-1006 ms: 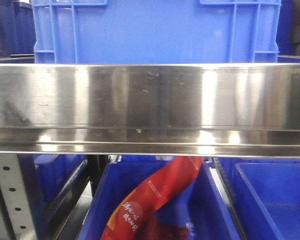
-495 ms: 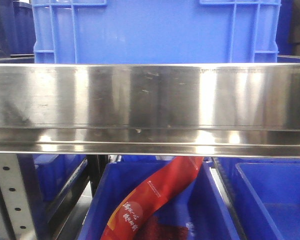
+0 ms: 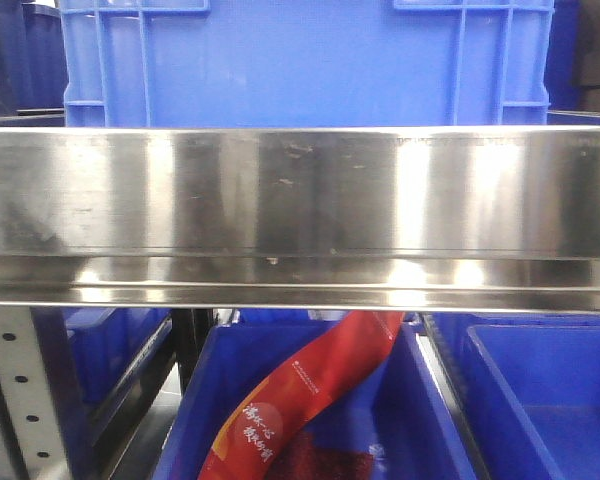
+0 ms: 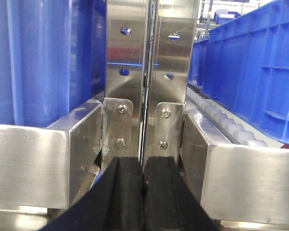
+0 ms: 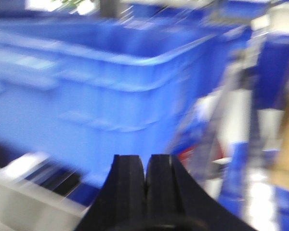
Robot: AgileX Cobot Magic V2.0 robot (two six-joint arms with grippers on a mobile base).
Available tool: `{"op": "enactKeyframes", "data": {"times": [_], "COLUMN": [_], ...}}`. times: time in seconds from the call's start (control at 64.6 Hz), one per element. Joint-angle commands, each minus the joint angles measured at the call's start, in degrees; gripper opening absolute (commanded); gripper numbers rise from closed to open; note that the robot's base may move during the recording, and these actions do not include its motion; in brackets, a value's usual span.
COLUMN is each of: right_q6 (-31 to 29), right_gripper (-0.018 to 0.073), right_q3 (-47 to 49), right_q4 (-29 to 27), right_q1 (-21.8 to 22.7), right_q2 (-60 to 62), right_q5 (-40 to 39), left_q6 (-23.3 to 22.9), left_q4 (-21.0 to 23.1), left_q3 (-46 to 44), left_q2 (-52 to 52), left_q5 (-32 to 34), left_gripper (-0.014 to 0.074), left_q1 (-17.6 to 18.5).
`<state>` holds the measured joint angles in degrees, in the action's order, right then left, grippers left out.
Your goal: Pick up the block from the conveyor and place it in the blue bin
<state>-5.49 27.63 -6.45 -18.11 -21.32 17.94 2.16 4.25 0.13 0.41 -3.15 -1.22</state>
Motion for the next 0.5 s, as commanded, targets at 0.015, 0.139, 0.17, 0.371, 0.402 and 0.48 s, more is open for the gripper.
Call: {"op": "enactKeyframes", "data": {"times": [0.015,0.139,0.17,0.371,0.402,0.48], "right_q6": [0.04,0.17,0.17,0.76,0.76,0.76], "right_gripper": [-0.0154,-0.0154,-0.0154,-0.0154,-0.0154,-0.0154], "right_q3": [-4.79,-12.14,-14.07,-23.61,-24.66,-27.11], "right_q4": [0.07,0.07,0.07,0.07,0.07,0.07], "right_q1": [4.92,9.3,10.14,13.88,14.1,14.22], "right_q2": [3.08,9.08,10.43,20.34,21.32,21.32], "right_q5": [-6.57,-10.52,-11.07,-12.09,-12.25,-13.43], "left_q6": [-0.27,-0.27,-0.27,-0.27,-0.27,-0.27], "left_q4": [0.3,0.3,0.3,0.3,0.3,0.3], "left_q3": [-0.13,-0.13,-0.13,-0.13,-0.13,-0.13], "left_q2": [-0.41,-0.41,-0.41,-0.41,-0.41,-0.41], "left_q5": [1.18,1.18,1.18,1.18,1.18,1.18], "left_gripper": [-0.0111,-0.0111,-0.0111,-0.0111,-0.0111,-0.0111], "left_q1": [-0.2,-0.2,-0.2,-0.2,-0.2,-0.2]}}
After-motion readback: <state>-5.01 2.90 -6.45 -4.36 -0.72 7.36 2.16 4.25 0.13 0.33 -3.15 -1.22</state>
